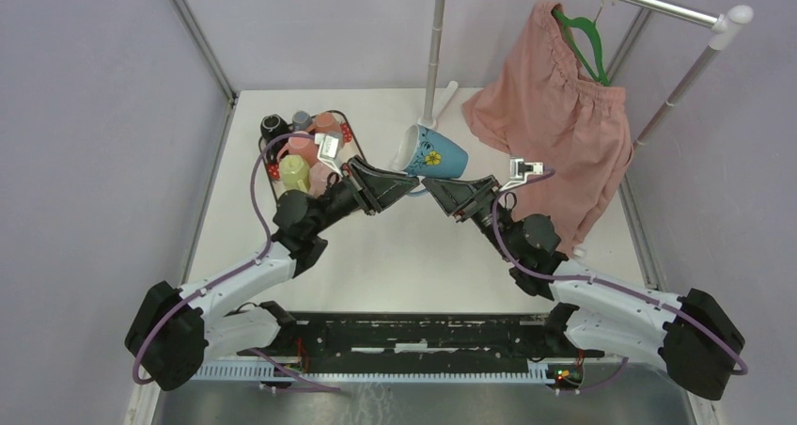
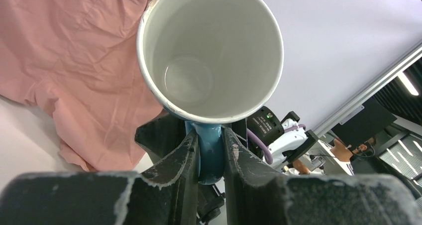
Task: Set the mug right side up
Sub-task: Turn over the cup on the tray, then place the cup at the center of the board.
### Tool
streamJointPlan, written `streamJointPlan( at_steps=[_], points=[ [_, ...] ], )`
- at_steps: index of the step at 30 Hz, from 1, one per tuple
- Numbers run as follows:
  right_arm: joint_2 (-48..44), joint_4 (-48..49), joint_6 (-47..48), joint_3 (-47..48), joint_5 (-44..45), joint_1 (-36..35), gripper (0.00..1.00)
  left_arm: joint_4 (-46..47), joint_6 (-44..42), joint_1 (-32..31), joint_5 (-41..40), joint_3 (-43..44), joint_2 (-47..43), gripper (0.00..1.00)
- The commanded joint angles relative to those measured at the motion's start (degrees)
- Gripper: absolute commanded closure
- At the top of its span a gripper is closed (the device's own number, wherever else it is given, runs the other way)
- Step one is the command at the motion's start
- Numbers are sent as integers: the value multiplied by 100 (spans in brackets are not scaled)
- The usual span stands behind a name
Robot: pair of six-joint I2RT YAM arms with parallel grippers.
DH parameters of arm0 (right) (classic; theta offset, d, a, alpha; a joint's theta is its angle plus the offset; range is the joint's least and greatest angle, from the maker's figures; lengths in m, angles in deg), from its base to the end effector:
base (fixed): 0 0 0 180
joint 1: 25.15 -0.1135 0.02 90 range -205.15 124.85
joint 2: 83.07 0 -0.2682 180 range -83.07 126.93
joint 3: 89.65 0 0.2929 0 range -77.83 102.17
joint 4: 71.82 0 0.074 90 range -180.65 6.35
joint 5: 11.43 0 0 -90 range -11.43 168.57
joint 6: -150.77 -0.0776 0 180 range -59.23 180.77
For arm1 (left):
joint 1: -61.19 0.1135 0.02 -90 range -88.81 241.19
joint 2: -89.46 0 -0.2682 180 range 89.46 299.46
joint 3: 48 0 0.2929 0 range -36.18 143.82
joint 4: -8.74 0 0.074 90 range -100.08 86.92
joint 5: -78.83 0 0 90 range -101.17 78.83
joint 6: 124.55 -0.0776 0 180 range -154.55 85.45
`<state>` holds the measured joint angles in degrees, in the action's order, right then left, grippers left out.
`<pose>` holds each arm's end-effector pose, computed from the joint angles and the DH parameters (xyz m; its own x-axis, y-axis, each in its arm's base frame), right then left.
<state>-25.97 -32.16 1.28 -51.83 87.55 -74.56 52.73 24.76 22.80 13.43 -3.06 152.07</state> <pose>0.1992 0.2139 0.2944 -0.4492 0.7837 -0.4291 -0.5277 0.1548 0.8352 0.2192 -0.2149 0.3268 -0.5597 -0.5541 -0.6162 0.7363 0.0087 -0.6766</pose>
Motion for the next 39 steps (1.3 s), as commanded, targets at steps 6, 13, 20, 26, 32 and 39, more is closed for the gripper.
streamJointPlan(
  at_steps=[6,13,20,26,32,39],
  points=[
    [-230,-65,383,-77,158,31,38,33,-699,-37,26,336,-376,98],
    [-668,-452,774,-173,-113,29,35,-1890,-1836,-37,-353,697,-815,98],
    [-1191,-1024,1227,-219,-386,28,33,-3200,-2658,-37,-634,1034,-826,98],
    [-1785,-2412,1877,-154,-88,32,33,-4213,-3156,-37,-1062,1330,-590,98],
    [-2444,-3540,2177,-218,388,28,33,-4694,-3415,-39,-1445,1683,6,98],
    [-3108,-4466,2263,-322,782,28,33,-4883,-3908,-37,-1633,2216,1028,98]
  ],
)
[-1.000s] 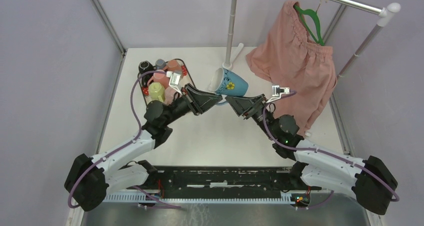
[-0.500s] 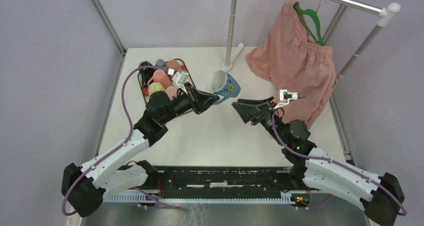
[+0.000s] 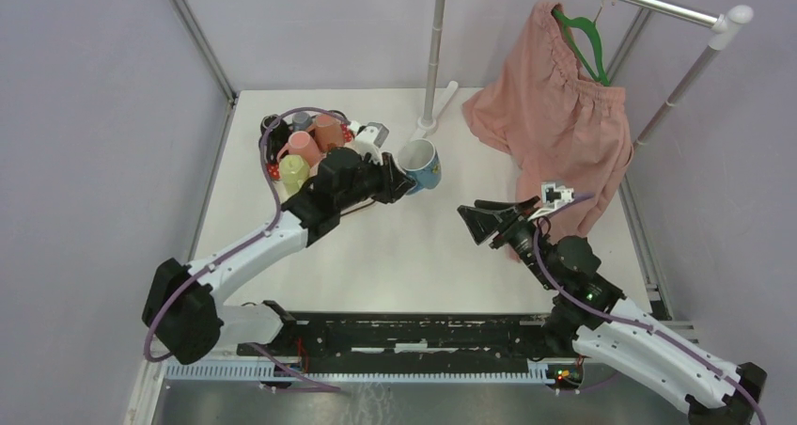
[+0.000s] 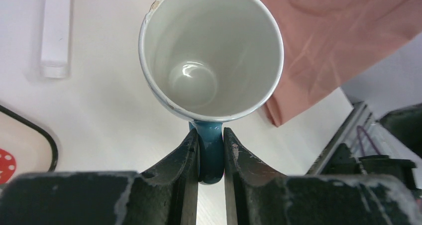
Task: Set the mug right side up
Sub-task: Place the cup at the center of the board.
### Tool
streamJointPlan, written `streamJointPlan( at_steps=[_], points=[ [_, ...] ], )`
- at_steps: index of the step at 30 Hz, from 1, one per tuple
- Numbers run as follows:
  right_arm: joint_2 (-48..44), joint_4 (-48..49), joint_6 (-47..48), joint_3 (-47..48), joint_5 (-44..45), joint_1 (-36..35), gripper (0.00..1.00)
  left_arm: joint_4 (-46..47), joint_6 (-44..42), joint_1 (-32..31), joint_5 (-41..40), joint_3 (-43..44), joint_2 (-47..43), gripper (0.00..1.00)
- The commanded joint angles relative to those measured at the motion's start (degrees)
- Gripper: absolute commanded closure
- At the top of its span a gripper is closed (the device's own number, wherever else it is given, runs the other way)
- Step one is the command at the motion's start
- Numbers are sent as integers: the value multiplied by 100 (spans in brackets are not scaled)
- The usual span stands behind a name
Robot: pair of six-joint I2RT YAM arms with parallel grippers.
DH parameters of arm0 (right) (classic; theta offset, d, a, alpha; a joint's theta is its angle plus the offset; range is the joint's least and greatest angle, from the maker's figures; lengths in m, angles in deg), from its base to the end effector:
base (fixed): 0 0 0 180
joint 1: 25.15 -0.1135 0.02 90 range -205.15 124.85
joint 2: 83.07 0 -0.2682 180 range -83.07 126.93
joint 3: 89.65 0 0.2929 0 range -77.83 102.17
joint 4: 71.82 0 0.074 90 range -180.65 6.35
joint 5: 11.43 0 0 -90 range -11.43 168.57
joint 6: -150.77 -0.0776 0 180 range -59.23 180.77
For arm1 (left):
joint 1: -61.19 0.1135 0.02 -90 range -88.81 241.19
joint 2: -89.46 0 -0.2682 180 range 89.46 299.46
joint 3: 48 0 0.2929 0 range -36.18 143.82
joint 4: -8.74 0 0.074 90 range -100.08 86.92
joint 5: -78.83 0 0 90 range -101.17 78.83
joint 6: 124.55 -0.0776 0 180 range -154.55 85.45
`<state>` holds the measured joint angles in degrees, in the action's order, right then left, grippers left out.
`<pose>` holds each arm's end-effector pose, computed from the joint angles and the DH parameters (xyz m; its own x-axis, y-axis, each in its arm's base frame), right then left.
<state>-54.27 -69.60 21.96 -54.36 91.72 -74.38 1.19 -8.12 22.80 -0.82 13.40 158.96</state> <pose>0.1595 0.1580 0.2985 -0.2931 0.5946 -0.7487 -0.5222 0.5563 0.6464 0.2742 -0.2350 0.2829 -0.5216 -0.1454 -0.8407 0.5744 0.6688 -0.4720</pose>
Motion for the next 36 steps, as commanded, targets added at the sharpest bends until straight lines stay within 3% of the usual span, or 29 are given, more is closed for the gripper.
streamJointPlan(
  at_steps=[1,12,20,36],
  points=[
    [-361,-851,190,-86,401,13,33,248,-693,-37,-238,673,530,98],
    [-831,-1843,359,-123,636,13,33,118,-1244,-37,-603,1696,2239,98],
    [-893,-1918,261,-300,625,10,33,118,-1431,-37,-674,2411,3354,98],
    [-871,-2061,384,-358,850,17,33,-71,-1798,-37,-849,3070,4275,98]
  ],
)
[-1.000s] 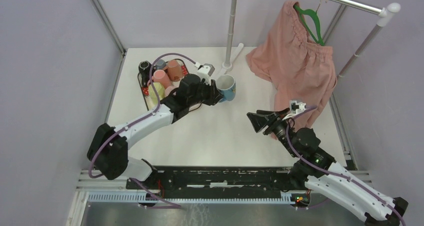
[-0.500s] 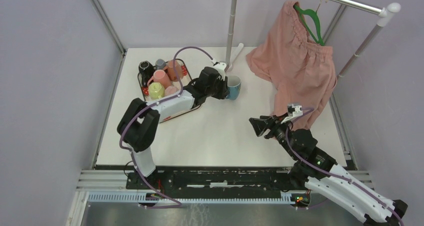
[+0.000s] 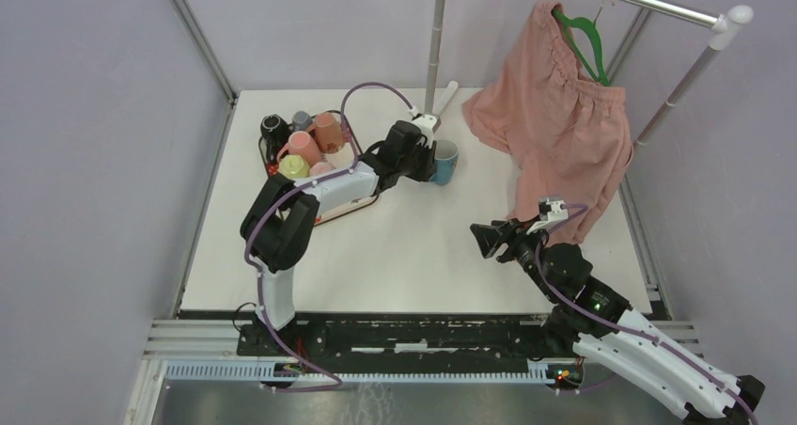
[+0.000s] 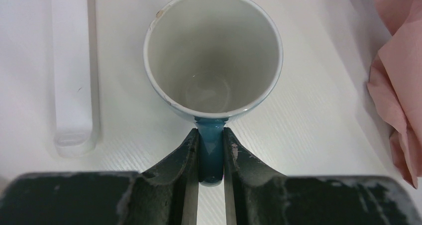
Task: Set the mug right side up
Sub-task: Place the cup at the center of the board.
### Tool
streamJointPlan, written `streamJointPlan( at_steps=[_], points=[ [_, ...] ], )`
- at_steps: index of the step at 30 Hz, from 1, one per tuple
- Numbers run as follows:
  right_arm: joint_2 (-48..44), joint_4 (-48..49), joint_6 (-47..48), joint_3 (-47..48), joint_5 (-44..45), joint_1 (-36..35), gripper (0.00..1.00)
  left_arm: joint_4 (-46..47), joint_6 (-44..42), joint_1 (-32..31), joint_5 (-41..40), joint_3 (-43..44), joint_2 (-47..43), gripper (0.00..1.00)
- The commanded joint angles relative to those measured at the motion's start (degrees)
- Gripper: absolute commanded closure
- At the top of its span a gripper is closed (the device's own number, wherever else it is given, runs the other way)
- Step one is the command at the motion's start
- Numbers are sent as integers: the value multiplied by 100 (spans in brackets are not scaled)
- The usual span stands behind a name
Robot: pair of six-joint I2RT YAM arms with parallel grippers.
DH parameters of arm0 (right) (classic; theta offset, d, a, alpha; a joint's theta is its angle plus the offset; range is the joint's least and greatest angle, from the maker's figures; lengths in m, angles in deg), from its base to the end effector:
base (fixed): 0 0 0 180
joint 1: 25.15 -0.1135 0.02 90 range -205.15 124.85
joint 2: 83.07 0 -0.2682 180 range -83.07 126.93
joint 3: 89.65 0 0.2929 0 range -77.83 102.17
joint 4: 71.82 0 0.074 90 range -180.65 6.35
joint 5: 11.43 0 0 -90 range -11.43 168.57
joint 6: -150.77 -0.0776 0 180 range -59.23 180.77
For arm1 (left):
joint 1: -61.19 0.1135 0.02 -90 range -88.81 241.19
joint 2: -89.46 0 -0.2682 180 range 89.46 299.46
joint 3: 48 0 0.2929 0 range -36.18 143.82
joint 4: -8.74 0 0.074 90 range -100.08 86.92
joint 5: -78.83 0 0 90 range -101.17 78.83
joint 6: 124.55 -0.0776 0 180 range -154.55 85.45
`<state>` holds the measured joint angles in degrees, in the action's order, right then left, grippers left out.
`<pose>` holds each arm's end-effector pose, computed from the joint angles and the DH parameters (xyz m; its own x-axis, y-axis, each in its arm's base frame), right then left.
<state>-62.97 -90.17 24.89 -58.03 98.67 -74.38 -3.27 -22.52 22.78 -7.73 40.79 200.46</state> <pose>0.1514 0.1348 0.2467 -0.3492 0.4379 -0.8284 -0.3502 0.7591 0.5488 0.3987 -0.3221 0.1680 -0.5683 0.1851 -0.8017 0.5527 0.8077 -0.2053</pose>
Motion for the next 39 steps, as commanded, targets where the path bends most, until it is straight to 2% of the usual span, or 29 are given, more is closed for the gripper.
streamJointPlan(
  at_steps=[1,11,19,27,28,39],
  points=[
    [17,1,86,2,139,10,33,378,-359,-35,-159,340,161,98],
    [34,-33,48,-33,129,9,33,164,-355,-35,-314,680,634,85],
    [-14,-47,28,-70,201,11,33,99,-289,-35,-327,669,596,61],
    [-23,-85,6,-39,214,6,33,50,-197,-36,-518,592,505,52],
    [-32,-86,-3,-39,220,12,33,48,-187,-35,-538,557,463,48],
    [-69,-316,116,83,441,11,33,50,17,-35,-609,-50,-470,46]
  ],
)
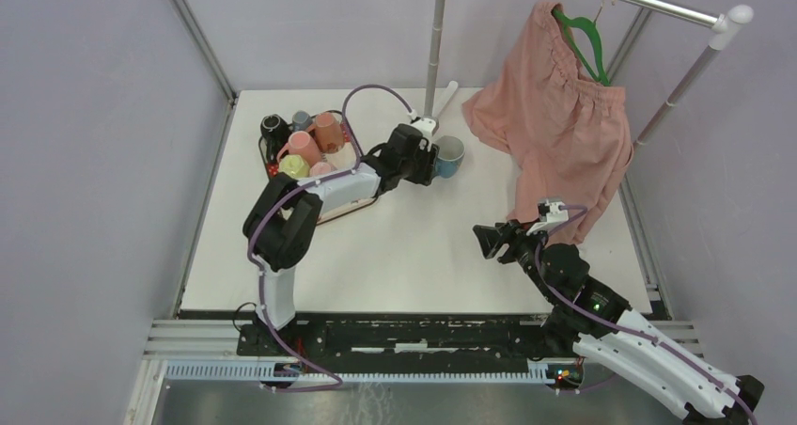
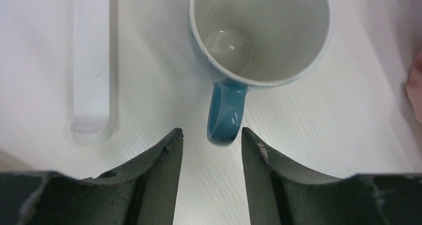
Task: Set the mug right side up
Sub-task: Place the cup at the center of the board.
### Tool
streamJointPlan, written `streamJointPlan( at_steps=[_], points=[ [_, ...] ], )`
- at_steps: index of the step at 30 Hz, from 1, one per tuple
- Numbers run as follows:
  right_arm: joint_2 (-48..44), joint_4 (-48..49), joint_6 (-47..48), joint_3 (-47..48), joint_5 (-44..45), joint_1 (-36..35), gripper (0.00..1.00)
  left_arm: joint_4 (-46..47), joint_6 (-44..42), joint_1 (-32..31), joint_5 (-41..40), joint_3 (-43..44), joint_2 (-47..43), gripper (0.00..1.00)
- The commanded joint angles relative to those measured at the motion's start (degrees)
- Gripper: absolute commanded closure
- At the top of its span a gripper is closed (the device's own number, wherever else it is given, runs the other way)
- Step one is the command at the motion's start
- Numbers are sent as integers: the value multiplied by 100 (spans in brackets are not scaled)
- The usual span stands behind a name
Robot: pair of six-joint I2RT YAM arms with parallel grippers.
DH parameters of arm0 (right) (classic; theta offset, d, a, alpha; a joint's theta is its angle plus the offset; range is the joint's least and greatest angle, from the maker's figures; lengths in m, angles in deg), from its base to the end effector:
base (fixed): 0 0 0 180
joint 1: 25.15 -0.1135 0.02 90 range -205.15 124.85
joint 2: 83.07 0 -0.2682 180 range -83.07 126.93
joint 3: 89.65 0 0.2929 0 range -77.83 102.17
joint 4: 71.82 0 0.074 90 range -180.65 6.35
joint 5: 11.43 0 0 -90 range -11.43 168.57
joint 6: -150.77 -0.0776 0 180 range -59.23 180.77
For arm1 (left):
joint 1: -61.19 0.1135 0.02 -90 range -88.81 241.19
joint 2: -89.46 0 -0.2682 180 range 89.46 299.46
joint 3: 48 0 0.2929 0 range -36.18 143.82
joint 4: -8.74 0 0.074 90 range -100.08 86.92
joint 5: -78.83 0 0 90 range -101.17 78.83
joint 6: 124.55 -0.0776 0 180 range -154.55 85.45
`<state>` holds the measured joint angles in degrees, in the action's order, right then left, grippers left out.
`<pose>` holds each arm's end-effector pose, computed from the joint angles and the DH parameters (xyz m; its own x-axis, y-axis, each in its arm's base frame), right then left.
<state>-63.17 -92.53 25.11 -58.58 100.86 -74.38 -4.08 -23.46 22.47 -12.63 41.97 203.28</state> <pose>0.1522 0.1315 0.2374 -0.3541 0.4154 -0.8379 -0.3078 0.7943 0.5238 0.4052 -0.3223 0.1499 -0.5745 0.2141 -0.7900 0.5084 0.8498 -0.1394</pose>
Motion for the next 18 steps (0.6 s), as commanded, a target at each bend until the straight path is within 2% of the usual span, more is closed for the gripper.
streamJointPlan(
  at_steps=[1,10,18],
  points=[
    [-44,-97,114,152,247,8,33,134,112,-4,-128,-220,-865,46],
    [-52,-396,241,248,577,11,33,132,388,-4,-104,-1380,-2305,46],
    [214,-593,343,264,762,9,33,-298,740,-4,-588,-2603,-3928,45]
  ],
)
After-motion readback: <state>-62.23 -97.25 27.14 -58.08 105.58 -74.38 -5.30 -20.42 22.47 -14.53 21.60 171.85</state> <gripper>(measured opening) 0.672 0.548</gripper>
